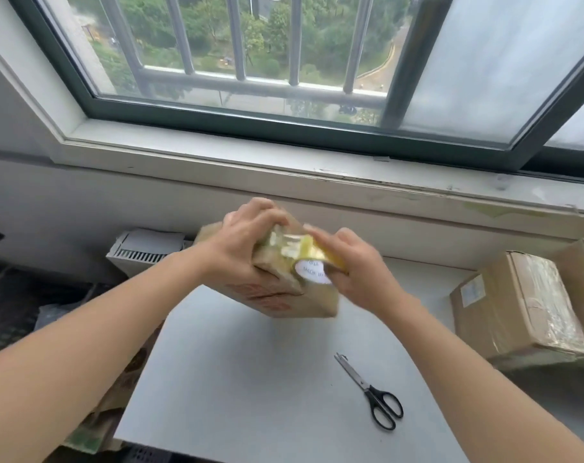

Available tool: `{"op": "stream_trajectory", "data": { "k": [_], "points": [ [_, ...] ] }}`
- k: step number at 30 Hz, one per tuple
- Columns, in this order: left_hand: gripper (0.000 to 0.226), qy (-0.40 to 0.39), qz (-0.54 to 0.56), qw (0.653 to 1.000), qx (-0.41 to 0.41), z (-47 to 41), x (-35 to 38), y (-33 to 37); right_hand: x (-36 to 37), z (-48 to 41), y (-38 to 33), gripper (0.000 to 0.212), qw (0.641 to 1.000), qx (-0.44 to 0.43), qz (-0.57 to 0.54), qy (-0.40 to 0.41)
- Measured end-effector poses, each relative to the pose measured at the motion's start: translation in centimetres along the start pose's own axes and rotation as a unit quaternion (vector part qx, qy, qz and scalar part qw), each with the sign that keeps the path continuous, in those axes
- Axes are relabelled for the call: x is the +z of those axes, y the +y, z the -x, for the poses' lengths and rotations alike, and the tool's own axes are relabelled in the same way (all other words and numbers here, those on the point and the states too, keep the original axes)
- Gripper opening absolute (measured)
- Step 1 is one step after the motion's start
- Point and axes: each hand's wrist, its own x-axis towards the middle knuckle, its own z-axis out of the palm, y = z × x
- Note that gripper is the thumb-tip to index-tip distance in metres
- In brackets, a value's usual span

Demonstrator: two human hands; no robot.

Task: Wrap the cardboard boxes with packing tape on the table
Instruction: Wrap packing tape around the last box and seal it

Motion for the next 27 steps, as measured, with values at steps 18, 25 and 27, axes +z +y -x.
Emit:
{"op": "stream_trajectory", "data": {
  "k": [18,25,27],
  "points": [
    [0.115,0.006,0.210,0.966,-0.151,8.7,8.1,-12.1,7.6,-6.4,-4.3,0.074,0.971,0.100,-0.079,-0.203],
    [0.116,-0.025,0.208,0.970,-0.126,8.9,6.7,-14.8,-4.5,-8.1,-2.8,0.049,0.962,0.123,0.075,-0.230],
    [0.116,-0.033,0.210,0.969,-0.123,8.7,6.6,-15.0,-6.1,-7.1,-1.5,0.055,0.953,0.154,0.122,-0.232]
  ]
}}
